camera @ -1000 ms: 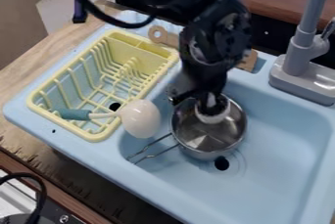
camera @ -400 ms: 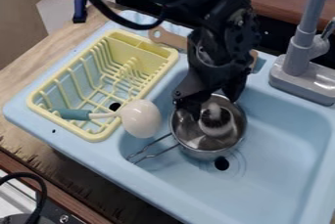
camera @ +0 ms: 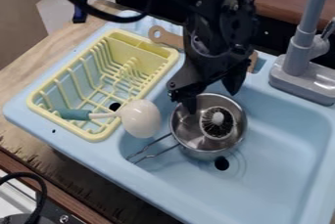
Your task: Put the white and black object in the right side in the silver pot
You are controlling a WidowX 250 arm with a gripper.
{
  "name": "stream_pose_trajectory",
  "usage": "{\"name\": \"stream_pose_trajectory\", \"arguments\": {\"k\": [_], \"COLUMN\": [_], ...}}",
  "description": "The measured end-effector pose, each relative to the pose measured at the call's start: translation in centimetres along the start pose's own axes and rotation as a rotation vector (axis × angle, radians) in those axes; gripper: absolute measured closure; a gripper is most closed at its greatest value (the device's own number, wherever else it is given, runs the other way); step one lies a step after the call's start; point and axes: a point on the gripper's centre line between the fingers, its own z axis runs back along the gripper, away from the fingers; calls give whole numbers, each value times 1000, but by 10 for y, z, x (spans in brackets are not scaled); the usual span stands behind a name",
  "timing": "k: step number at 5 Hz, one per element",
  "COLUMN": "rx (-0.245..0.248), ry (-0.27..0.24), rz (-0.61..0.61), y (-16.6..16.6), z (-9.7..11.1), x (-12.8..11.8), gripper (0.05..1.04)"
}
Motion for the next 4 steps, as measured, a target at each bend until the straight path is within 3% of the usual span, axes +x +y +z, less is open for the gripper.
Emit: {"name": "stream_pose_trajectory", "arguments": {"k": [2,3,4], "rx": [17,-14,-74], "ry": [40,10,6], "rz": [-188,-318,-519], "y": [-8,-16,-19], "z": [10,21,25], "x": [-25,-37,-46], "gripper": [83,83,83]}}
